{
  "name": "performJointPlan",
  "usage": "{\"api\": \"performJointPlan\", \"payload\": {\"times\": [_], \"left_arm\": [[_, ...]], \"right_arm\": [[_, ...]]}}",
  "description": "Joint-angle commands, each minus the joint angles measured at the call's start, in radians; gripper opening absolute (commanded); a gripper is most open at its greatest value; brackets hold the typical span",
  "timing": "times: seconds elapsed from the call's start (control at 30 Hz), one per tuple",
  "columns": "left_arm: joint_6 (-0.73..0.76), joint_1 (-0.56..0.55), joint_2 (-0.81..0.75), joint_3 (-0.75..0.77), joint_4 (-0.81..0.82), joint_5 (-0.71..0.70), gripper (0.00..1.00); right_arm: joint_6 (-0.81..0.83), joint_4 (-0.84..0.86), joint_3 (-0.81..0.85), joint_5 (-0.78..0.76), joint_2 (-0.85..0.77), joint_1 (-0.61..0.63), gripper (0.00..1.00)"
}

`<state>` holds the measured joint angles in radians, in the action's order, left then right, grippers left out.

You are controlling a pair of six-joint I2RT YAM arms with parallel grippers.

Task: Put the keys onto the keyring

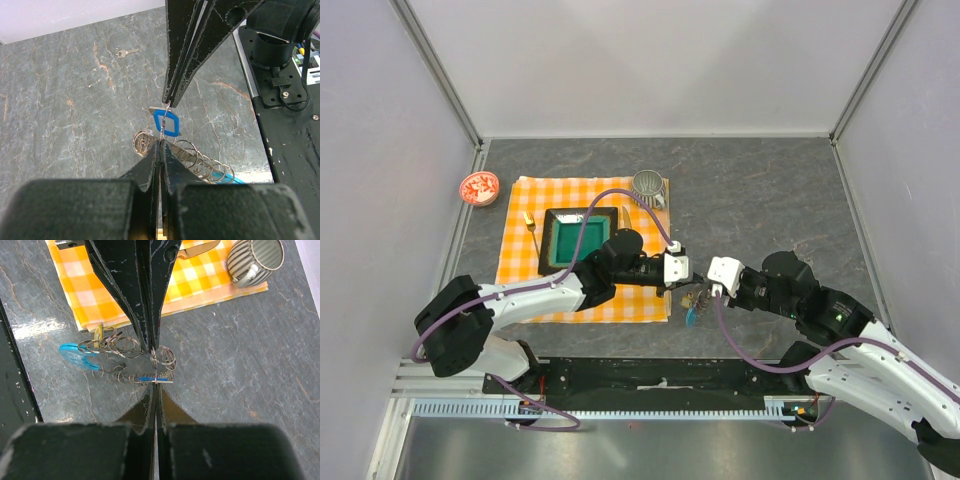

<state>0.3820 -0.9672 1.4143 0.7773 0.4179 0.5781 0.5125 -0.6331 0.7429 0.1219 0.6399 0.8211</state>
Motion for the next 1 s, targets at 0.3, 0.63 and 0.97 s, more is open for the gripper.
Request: {"api": "performJointPlan", "payload": {"times": [0.3,0.63,0.97], "left_arm": [[-0.026,-0.004,-0.011,0.040,0.070,0.016,0.02],[-0.031,-0.002,-0.009,0.043,0.075,0.028,0.02],[-0.032,-0.002,-0.009,0.045,0.076,0.040,0.02]], "right_arm": [[-0.008,0.026,-0.002,0.004,-0.003,0.003,0.00],[-0.009,0.030,-0.004,0.008,-0.002,0.004,0.00],[-0.009,0.035,-0.007,0.009,0.003,0.006,0.00]]}}
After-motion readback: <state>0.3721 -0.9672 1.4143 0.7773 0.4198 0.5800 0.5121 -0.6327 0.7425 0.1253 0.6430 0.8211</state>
